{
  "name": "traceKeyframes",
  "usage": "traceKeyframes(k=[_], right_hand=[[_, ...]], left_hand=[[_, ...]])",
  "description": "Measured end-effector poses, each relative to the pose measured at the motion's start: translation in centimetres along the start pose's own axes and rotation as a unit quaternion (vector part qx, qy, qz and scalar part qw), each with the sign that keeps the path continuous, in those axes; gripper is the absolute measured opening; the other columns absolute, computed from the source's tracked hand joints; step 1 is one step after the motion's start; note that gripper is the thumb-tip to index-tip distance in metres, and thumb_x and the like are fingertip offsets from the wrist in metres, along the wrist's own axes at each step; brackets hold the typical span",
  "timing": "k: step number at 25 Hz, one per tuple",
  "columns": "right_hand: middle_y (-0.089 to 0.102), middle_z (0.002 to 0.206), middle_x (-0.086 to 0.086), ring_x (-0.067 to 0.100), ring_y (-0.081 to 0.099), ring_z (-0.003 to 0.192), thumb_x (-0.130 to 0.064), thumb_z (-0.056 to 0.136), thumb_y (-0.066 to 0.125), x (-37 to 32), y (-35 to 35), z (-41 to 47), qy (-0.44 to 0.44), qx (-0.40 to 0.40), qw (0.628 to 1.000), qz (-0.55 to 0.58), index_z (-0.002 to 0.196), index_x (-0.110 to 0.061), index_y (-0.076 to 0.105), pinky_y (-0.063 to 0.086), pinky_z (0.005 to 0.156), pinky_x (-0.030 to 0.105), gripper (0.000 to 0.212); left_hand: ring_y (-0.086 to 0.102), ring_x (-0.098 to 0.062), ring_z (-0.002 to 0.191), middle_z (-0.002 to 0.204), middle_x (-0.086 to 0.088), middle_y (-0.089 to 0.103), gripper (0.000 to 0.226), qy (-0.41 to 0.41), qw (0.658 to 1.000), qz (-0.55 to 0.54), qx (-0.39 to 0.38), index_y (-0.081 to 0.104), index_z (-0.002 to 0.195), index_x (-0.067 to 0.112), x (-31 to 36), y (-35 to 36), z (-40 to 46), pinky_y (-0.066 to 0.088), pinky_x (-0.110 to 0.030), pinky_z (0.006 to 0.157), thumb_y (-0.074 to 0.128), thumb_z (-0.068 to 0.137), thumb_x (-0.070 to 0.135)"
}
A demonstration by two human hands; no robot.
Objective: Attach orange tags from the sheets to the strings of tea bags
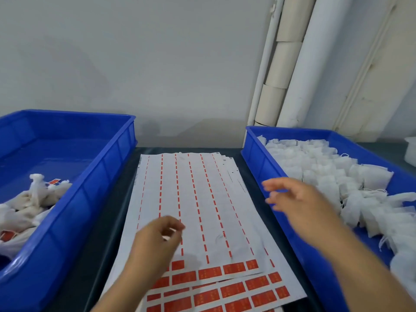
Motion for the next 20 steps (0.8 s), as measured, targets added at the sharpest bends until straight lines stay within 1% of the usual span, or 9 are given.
traceKeyframes(k=[2, 4, 6, 8, 11, 13, 15, 17, 20], right_hand=[[0.053, 0.086, -0.023, 0.001, 0.056, 0.072, -0.013, 0.095, 0.047, 1.7, -4.1, 2.6, 0.033, 0.012, 0.986, -0.162, 0.093, -0.041, 0.056, 0.036, 0.051, 0.015, 0.029], [0.055, 0.094, -0.011, 0.004, 0.051, 0.074, -0.010, 0.095, 0.044, 4.8, -6.4, 5.2, 0.093, -0.068, 0.921, -0.372, 0.112, -0.029, 0.057, 0.038, 0.054, 0.015, 0.029], [0.056, 0.121, 0.002, 0.014, 0.054, 0.094, -0.010, 0.094, 0.045, 8.2, -6.6, 6.6, 0.126, -0.178, 0.854, -0.472, 0.134, -0.022, 0.046, 0.045, 0.074, 0.021, 0.042], [0.050, 0.135, 0.004, 0.018, 0.052, 0.110, -0.014, 0.092, 0.050, 11.5, -5.6, 6.6, 0.142, -0.258, 0.827, -0.479, 0.144, -0.025, 0.032, 0.044, 0.090, 0.025, 0.055], [0.052, 0.135, 0.005, 0.022, 0.052, 0.120, -0.021, 0.095, 0.050, 14.0, -4.0, 6.6, 0.134, -0.267, 0.865, -0.403, 0.140, -0.020, 0.041, 0.041, 0.102, 0.033, 0.046], [0.060, 0.124, 0.006, 0.023, 0.057, 0.112, -0.020, 0.094, 0.052, 14.5, -3.7, 7.0, 0.144, -0.242, 0.896, -0.345, 0.127, -0.016, 0.055, 0.045, 0.098, 0.037, 0.034], [0.067, 0.108, 0.010, 0.019, 0.061, 0.091, -0.016, 0.089, 0.054, 14.5, -3.9, 7.7, 0.142, -0.209, 0.910, -0.327, 0.111, -0.010, 0.065, 0.050, 0.085, 0.032, 0.025], [0.067, 0.088, 0.015, 0.015, 0.051, 0.070, -0.011, 0.084, 0.055, 14.0, -4.4, 7.9, 0.132, -0.188, 0.907, -0.354, 0.093, 0.000, 0.066, 0.042, 0.065, 0.024, 0.018], [0.054, 0.062, 0.003, 0.013, 0.046, 0.057, -0.011, 0.079, 0.064, 12.9, -5.8, 7.8, 0.142, -0.165, 0.914, -0.344, 0.060, -0.011, 0.054, 0.037, 0.053, 0.019, 0.021]], left_hand=[[0.058, -0.004, 0.075, 0.085, 0.020, 0.058, 0.018, -0.001, 0.999, 0.014, -0.044, 0.056, 0.080, 0.038, 0.0, 1.9, -0.7, 0.043, -0.007, 0.052, 0.060, 0.089, 0.023], [0.058, -0.004, 0.075, 0.083, 0.023, 0.056, 0.019, 0.008, 0.997, 0.017, -0.072, 0.055, 0.079, 0.040, 0.2, 3.0, -1.1, 0.044, -0.006, 0.052, 0.060, 0.089, 0.025], [0.058, -0.002, 0.076, 0.084, 0.023, 0.056, 0.019, 0.017, 0.995, 0.028, -0.092, 0.054, 0.078, 0.040, 0.5, 3.7, -1.2, 0.044, -0.004, 0.052, 0.061, 0.089, 0.026], [0.057, 0.000, 0.075, 0.084, 0.023, 0.056, 0.019, 0.023, 0.993, 0.039, -0.109, 0.054, 0.079, 0.041, 0.7, 4.3, -1.2, 0.043, -0.003, 0.053, 0.060, 0.089, 0.026], [0.058, -0.001, 0.074, 0.084, 0.023, 0.055, 0.018, 0.017, 0.989, 0.055, -0.138, 0.054, 0.080, 0.041, 0.8, 5.1, -1.3, 0.043, -0.003, 0.052, 0.059, 0.089, 0.027], [0.057, -0.001, 0.076, 0.085, 0.022, 0.055, 0.016, 0.018, 0.985, 0.067, -0.158, 0.055, 0.082, 0.041, 0.8, 5.7, -1.5, 0.044, -0.002, 0.055, 0.059, 0.089, 0.027], [0.056, 0.001, 0.077, 0.086, 0.023, 0.054, 0.014, 0.022, 0.982, 0.076, -0.170, 0.055, 0.085, 0.040, 1.0, 6.0, -1.8, 0.043, -0.003, 0.061, 0.059, 0.090, 0.028], [0.056, 0.001, 0.078, 0.086, 0.023, 0.054, 0.013, 0.028, 0.981, 0.081, -0.174, 0.055, 0.086, 0.040, 1.1, 6.2, -1.9, 0.043, -0.004, 0.066, 0.058, 0.090, 0.029], [0.055, 0.001, 0.078, 0.086, 0.023, 0.053, 0.013, 0.032, 0.980, 0.086, -0.178, 0.055, 0.086, 0.040, 1.2, 6.3, -2.0, 0.043, -0.004, 0.068, 0.058, 0.090, 0.029]])
Point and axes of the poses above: each hand's wrist, its own z-axis towards the middle knuckle, its own y-axis out of the palm, x = y × z, the point moved 5 cm from there along z, towards the middle knuckle
